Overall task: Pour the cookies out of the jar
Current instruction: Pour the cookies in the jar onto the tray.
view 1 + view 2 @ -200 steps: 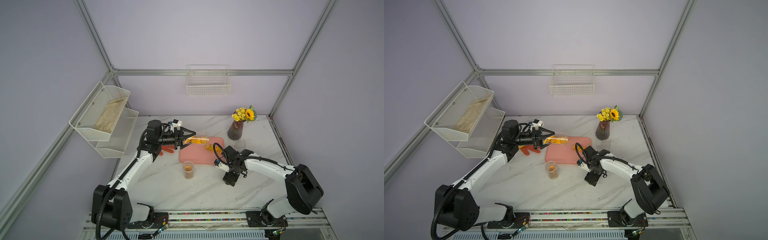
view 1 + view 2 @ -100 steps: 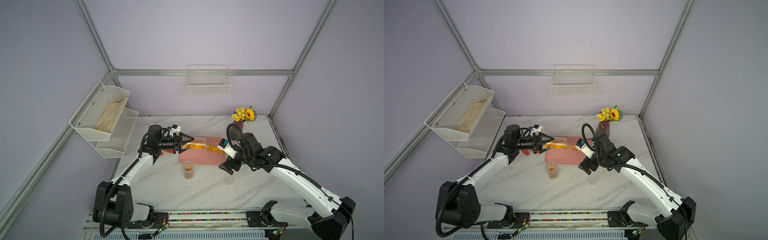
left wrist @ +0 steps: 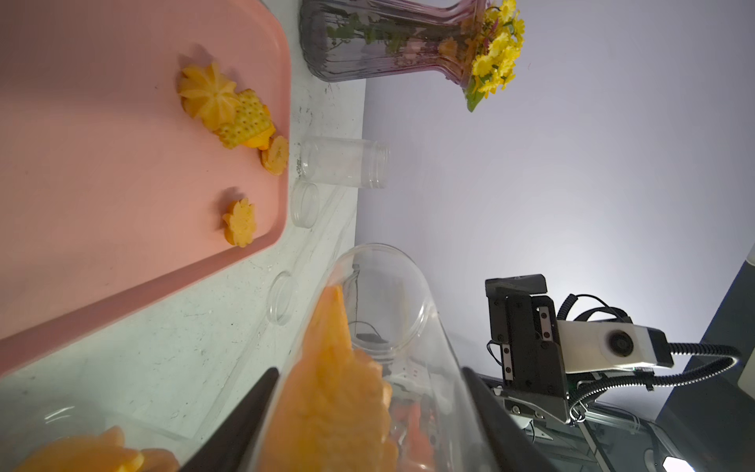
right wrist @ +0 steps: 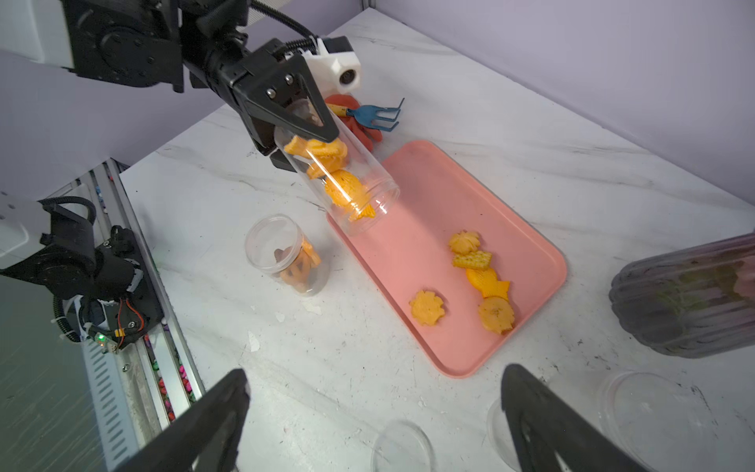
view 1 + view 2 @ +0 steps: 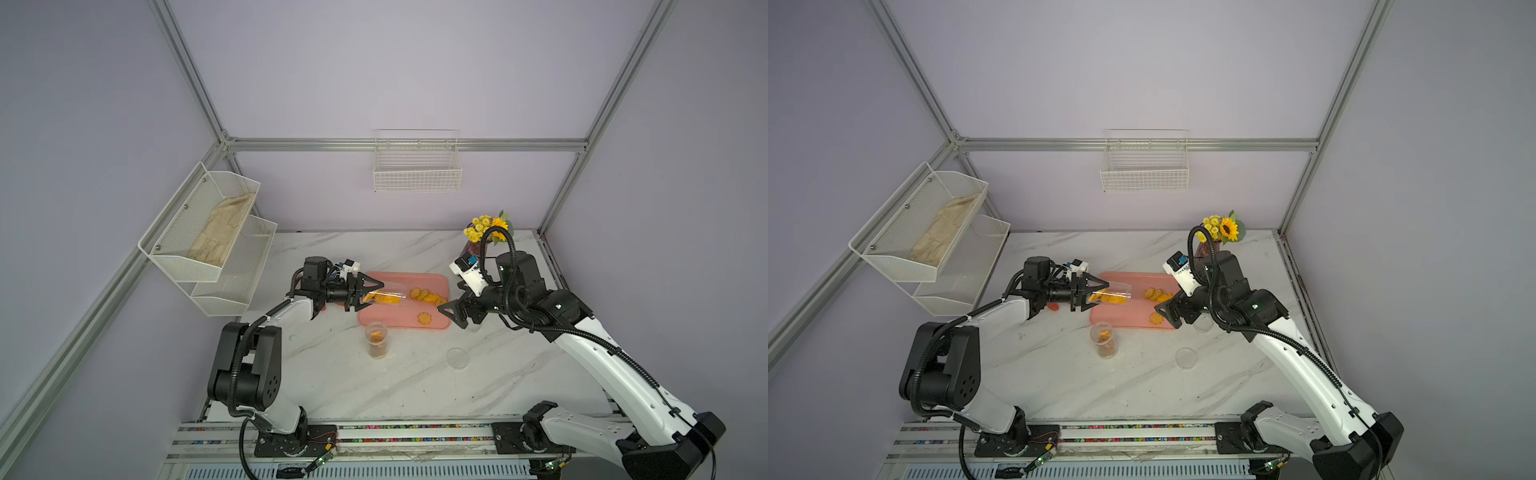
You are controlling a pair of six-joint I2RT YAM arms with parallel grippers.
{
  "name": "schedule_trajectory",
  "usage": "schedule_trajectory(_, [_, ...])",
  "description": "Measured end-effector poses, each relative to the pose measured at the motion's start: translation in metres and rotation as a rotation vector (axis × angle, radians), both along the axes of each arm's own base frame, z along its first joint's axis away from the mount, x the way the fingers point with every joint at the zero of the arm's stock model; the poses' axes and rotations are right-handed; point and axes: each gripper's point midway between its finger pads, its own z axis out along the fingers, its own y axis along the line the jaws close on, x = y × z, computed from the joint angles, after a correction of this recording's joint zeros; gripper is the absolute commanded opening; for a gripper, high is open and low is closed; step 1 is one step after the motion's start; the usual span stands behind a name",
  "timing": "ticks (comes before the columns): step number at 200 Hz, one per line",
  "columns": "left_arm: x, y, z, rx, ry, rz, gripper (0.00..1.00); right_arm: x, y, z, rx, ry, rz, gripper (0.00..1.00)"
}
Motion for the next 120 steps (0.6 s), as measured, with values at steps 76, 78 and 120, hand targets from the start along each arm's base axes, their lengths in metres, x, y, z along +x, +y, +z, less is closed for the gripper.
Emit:
schedule_trajectory(76, [-0.016,0.004,-0.07,0.093,0.125,-0.066,0.62,0.0,0.006,-0.008,0.058,0.059,-0.02,0.97])
schedule_trajectory(78, [-0.016,0.004,-0.072,0.095,0.129,-0.067,0.62,0.0,0.006,-0.008,0.059,0.059,-0.02,0.97])
schedule_trajectory(120, [-0.013,0.005,-0.094,0.135,0.171,-0.078,0.62,0.008,0.005,-0.005,0.092,0.08,-0.081,0.97])
